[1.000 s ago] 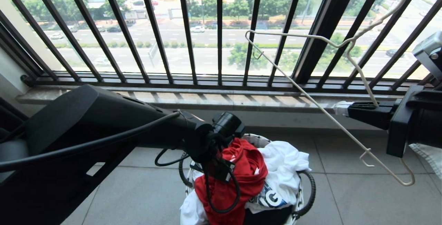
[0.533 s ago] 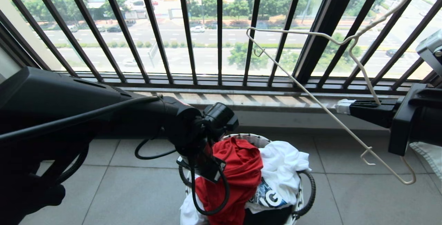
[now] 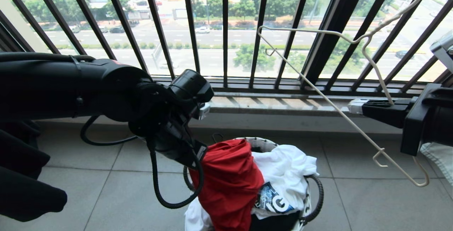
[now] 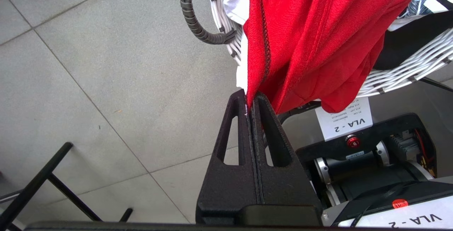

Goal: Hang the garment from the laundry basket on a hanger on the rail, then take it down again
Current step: Pick up clothes from the basket

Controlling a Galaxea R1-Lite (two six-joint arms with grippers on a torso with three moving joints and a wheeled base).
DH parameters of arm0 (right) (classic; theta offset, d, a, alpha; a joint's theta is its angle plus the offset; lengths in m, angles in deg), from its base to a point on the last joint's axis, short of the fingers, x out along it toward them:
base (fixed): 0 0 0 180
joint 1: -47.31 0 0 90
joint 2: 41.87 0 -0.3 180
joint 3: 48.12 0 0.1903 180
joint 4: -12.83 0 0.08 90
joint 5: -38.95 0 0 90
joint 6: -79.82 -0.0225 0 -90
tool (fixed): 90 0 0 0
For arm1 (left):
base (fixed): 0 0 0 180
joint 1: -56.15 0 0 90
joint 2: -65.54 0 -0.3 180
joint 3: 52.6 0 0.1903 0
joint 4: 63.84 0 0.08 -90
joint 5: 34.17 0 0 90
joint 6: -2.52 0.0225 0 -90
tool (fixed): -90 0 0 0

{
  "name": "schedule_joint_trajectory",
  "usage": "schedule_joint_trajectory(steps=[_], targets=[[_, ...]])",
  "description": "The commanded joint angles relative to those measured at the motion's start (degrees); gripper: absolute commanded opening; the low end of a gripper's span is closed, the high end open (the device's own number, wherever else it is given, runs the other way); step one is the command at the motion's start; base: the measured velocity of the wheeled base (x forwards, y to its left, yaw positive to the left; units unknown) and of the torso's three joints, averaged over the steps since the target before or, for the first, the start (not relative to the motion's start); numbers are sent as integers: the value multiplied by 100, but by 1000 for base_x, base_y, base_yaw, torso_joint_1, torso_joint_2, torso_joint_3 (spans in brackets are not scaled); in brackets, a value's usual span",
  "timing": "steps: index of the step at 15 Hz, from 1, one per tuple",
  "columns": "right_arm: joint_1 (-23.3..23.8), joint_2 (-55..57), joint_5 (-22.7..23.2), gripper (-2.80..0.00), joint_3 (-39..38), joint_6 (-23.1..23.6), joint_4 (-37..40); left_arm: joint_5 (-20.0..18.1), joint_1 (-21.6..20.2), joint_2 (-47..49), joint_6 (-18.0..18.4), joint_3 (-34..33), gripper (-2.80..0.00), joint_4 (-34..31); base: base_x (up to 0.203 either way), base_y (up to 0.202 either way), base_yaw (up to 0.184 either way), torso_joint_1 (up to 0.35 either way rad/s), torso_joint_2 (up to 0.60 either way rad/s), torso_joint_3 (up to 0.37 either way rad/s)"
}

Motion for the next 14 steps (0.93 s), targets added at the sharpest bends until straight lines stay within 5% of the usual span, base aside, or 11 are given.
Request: schedule_joint_trajectory(steps=[1, 3, 5, 8, 12, 14], targets=[[96, 7, 9, -280, 37, 8, -6, -119, 45, -458, 10, -50, -280, -27, 0, 0, 0, 0, 0, 0], [147, 7, 9, -280, 47, 8, -6, -1095, 348, -646, -22, -80, -280, -30, 0, 0, 0, 0, 0, 0], [147, -2, 9, -280, 47, 8, -6, -1668, 742, -633, -179, -100, -280, -12, 0, 0, 0, 0, 0, 0], [156, 7, 9, -280, 47, 8, -6, -1807, 1196, -112, -716, -161, -280, 334, 0, 0, 0, 0, 0, 0], [191, 16, 9, -280, 55, 8, -6, -1812, 1556, 444, -1405, -623, -280, 1769, 0, 0, 0, 0, 0, 0], [191, 25, 9, -280, 55, 8, -6, -1694, 1688, 702, -1401, -761, -280, 1893, 0, 0, 0, 0, 0, 0]])
